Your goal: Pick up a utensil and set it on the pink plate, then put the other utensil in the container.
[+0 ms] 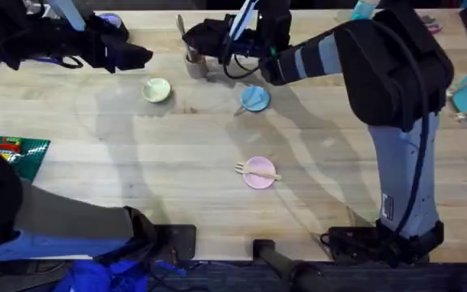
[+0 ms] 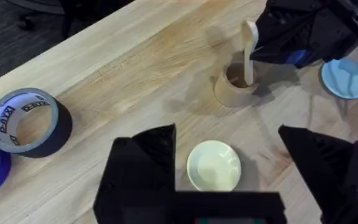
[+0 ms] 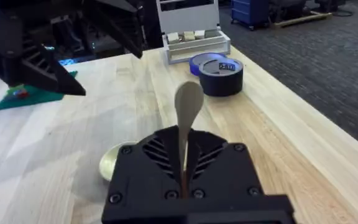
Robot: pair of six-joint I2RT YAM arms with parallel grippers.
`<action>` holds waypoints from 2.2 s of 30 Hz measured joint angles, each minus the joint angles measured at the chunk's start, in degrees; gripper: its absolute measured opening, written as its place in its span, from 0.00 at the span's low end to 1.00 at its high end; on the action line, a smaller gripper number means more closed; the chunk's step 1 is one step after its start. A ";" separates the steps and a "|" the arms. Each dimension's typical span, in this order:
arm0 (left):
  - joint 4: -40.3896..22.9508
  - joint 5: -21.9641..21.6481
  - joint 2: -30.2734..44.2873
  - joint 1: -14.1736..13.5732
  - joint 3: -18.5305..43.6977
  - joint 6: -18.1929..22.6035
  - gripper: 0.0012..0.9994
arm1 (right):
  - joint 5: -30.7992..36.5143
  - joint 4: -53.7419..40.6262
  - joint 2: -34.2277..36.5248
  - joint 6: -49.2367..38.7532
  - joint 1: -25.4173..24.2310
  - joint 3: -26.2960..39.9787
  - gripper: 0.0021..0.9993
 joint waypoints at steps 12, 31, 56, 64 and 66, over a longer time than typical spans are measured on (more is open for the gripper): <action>-0.02 0.00 0.00 0.00 0.00 0.00 0.99 | 0.02 0.07 0.86 -0.35 -0.04 0.00 0.03; -0.02 0.08 0.00 0.00 0.00 0.00 0.99 | 0.50 -2.19 2.38 -1.19 -0.15 0.00 0.03; -0.02 1.07 0.00 0.00 0.00 0.02 0.99 | 0.70 -5.07 2.38 -1.64 -0.15 0.00 0.03; -0.02 1.07 0.00 0.00 0.00 0.02 0.99 | 0.68 -5.07 2.38 -1.86 -0.15 0.00 0.19; 0.00 1.07 0.00 0.00 0.00 0.00 0.99 | 0.68 -5.09 2.38 -1.83 -0.15 0.00 0.23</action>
